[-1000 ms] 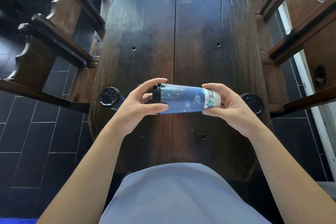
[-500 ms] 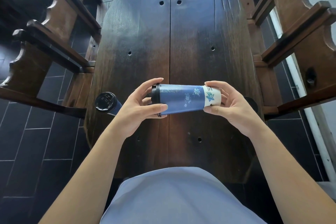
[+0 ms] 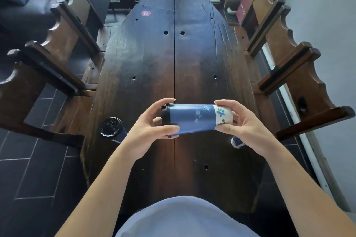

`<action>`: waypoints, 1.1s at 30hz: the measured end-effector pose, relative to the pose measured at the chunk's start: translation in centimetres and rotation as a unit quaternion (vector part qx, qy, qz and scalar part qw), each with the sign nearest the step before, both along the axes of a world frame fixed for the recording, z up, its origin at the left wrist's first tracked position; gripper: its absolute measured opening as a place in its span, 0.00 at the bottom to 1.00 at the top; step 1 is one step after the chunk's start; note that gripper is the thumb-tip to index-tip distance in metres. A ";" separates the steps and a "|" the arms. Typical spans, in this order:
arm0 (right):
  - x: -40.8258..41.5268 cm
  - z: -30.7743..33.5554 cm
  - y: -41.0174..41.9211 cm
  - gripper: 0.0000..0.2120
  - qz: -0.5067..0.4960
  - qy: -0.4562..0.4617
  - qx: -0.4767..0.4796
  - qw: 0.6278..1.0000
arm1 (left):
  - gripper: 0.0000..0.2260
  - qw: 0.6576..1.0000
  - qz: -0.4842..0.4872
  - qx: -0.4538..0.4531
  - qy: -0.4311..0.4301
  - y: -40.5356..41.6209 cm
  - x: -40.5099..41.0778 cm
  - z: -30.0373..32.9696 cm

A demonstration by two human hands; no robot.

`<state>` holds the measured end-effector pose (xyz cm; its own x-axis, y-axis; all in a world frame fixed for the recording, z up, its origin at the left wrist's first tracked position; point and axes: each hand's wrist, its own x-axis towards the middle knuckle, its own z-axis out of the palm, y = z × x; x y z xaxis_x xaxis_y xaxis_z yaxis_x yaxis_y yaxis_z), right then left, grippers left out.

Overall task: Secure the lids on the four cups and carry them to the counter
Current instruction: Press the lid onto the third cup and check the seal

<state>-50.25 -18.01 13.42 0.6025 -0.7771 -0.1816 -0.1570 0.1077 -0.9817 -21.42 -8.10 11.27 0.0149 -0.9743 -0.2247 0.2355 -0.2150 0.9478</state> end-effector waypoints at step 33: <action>-0.1 2.1 -0.4 0.26 0.019 0.014 -0.021 1.000 | 0.33 0.998 -0.019 -0.054 -0.025 1.3 0.8 1.1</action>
